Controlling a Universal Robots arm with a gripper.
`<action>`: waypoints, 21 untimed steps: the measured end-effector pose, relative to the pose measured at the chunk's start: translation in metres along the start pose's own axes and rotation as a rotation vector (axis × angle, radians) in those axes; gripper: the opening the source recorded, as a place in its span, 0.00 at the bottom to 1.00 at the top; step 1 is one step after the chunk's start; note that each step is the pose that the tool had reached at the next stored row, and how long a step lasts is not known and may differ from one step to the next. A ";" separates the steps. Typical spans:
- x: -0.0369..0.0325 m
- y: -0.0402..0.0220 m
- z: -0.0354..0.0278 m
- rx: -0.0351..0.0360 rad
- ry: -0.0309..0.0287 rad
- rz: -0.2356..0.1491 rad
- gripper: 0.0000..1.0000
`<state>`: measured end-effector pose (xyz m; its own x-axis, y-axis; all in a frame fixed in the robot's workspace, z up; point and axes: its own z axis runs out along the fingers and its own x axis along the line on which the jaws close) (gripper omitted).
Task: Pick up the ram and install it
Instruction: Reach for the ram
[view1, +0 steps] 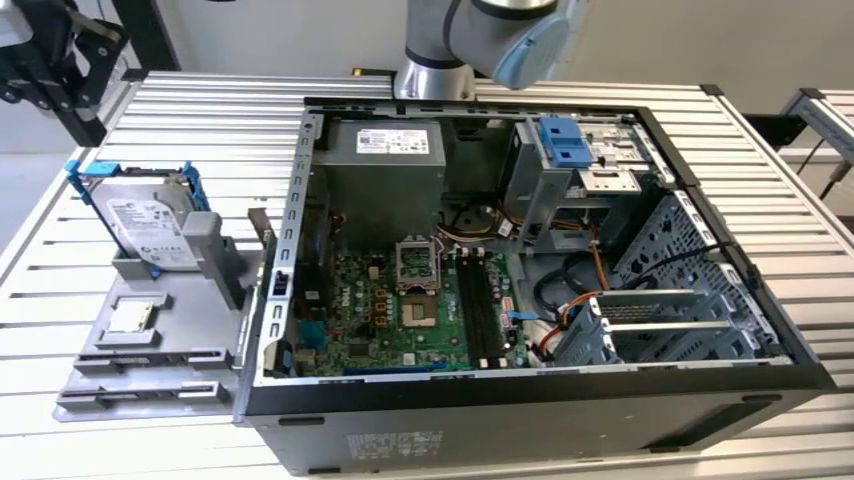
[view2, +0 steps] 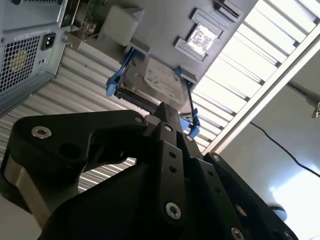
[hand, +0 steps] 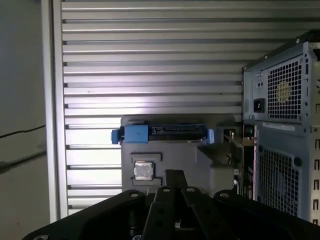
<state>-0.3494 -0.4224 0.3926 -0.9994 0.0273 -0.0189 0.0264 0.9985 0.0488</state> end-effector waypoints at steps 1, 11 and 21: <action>0.0005 -0.0041 -0.0002 0.0000 -0.0001 0.000 0.00; 0.0045 -0.0459 -0.0023 0.0000 0.0000 0.000 0.00; 0.0036 -0.0896 -0.0043 -0.0001 -0.0002 0.000 0.00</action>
<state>-0.3555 -0.5120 0.3925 -0.9994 0.0274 -0.0190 0.0264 0.9985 0.0490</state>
